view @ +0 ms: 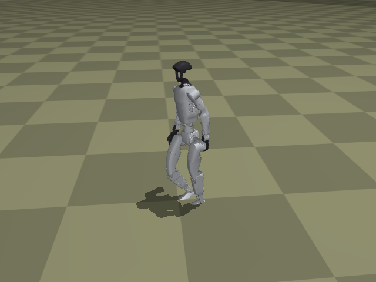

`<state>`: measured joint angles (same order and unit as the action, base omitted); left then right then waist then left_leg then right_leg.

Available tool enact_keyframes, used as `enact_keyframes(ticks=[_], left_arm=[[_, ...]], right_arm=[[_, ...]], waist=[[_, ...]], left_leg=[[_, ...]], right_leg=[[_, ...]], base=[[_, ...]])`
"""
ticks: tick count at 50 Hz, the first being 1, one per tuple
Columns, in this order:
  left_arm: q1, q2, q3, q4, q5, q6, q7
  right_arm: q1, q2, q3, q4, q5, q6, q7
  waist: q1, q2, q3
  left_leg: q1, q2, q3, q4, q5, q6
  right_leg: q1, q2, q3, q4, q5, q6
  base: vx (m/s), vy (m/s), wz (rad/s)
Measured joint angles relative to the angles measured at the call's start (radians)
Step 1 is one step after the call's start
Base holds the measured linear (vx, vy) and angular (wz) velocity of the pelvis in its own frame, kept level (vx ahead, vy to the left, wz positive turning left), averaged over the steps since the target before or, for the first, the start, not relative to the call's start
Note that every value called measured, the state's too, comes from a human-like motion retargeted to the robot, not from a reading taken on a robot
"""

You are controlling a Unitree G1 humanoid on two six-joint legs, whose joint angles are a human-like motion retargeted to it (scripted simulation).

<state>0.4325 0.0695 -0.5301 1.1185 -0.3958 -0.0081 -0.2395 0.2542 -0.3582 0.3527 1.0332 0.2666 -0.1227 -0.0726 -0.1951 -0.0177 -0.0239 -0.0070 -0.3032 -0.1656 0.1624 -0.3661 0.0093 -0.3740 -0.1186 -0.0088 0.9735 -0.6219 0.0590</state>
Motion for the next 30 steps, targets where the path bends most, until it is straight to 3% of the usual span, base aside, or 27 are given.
enact_keyframes(ticks=[12, 30], left_arm=[[-0.007, 0.0, 0.099, 0.091, -0.041, -0.003, 0.062], [-0.003, -0.039, 0.16, 0.155, -0.108, 0.016, 0.077]], right_arm=[[0.018, 0.066, -0.094, 0.094, 0.109, 0.031, -0.006], [-0.01, 0.031, -0.196, 0.273, 0.193, 0.056, 0.008]], waist=[[0.03, 0.016, -0.024], [0.08, 0.064, 0.025]], left_leg=[[0.089, 0.053, -0.04, -0.116, 0.043, -0.001], [0.239, 0.112, -0.043, -0.184, 0.051, -0.031]], right_leg=[[0.123, 0.042, -0.039, -0.187, 0.009, -0.008], [0.305, 0.089, -0.072, -0.329, 0.051, -0.023]], base=[[0.06, -0.04, 0.0], [0.09, 0.06, -0.06]])
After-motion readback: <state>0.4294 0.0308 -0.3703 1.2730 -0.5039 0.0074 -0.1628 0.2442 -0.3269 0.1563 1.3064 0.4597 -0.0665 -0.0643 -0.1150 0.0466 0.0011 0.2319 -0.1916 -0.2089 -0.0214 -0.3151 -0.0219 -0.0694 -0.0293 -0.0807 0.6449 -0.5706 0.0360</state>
